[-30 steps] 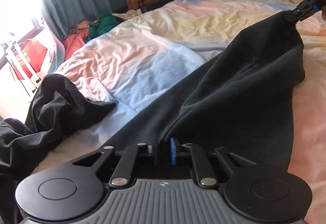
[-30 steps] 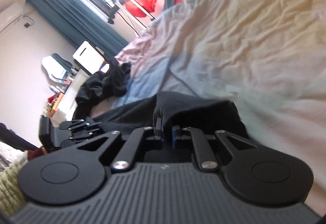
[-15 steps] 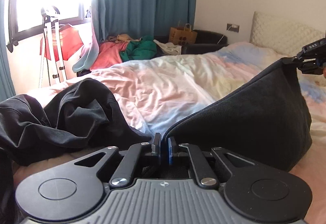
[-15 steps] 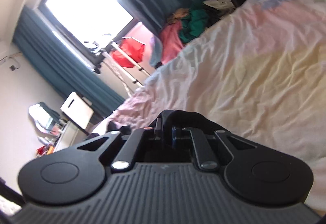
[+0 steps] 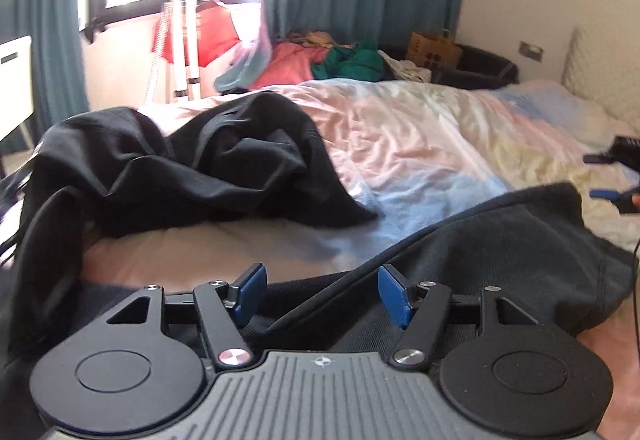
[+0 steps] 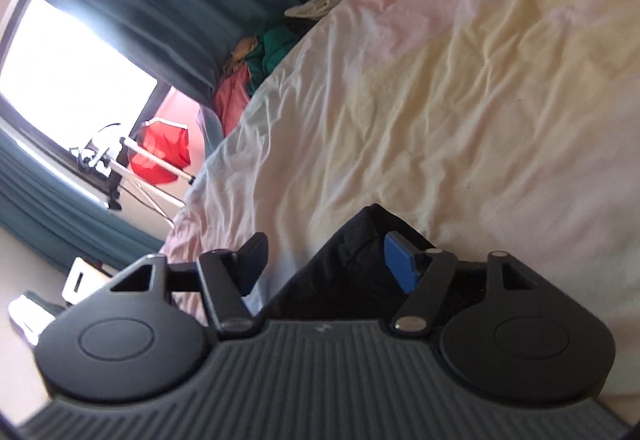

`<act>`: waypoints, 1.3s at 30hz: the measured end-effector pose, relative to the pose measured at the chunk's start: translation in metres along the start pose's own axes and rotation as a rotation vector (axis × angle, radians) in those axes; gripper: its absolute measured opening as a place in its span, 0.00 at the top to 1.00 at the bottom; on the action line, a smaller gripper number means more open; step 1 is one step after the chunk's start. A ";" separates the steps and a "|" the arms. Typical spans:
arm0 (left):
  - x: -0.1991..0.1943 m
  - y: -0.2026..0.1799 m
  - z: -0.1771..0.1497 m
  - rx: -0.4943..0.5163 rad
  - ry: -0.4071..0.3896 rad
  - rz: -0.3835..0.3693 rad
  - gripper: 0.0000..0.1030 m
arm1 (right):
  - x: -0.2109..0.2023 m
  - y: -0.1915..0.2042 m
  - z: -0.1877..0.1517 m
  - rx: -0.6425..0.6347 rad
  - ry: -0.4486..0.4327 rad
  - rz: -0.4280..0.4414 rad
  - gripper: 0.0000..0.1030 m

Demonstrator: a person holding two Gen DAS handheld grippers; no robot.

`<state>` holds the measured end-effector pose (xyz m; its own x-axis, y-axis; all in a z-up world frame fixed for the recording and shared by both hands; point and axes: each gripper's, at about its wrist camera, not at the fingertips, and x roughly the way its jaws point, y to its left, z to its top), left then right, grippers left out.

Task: Fold clothes

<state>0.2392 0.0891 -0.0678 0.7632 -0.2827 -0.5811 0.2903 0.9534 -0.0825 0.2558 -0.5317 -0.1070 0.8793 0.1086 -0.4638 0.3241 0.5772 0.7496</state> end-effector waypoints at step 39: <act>-0.141 0.061 -0.100 -0.561 -0.018 0.255 0.22 | -0.063 -0.019 -0.103 0.218 0.168 -0.203 0.33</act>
<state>0.0913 0.1972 -0.0718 0.7796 -0.0353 -0.6252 -0.2468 0.9003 -0.3586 0.1579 -0.4661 -0.1406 0.7254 0.1514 -0.6714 0.5696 0.4156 0.7091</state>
